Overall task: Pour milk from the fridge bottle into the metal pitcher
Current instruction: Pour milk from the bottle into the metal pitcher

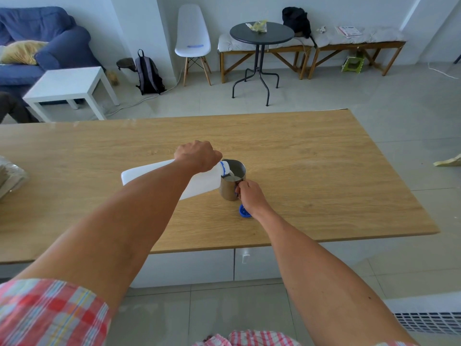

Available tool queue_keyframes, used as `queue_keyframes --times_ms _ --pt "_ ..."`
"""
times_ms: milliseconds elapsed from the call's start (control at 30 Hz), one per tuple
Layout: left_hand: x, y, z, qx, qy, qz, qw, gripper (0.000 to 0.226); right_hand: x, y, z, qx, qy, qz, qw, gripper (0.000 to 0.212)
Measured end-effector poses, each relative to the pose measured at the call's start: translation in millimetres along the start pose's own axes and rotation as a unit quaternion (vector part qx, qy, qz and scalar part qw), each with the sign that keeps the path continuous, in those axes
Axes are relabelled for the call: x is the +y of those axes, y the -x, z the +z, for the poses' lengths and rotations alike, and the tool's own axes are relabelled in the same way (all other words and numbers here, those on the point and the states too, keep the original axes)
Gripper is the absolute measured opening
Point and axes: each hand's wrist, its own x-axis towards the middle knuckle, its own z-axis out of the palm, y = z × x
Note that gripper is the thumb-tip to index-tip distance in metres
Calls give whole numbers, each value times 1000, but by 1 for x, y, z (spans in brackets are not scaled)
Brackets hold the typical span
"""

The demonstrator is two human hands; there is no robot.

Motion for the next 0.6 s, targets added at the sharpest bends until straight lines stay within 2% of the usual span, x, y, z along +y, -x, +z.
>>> queue_keyframes --times_ms 600 --pt "1 0 -1 -1 1 -2 1000 36 2 -2 1 2 8 0 1000 28"
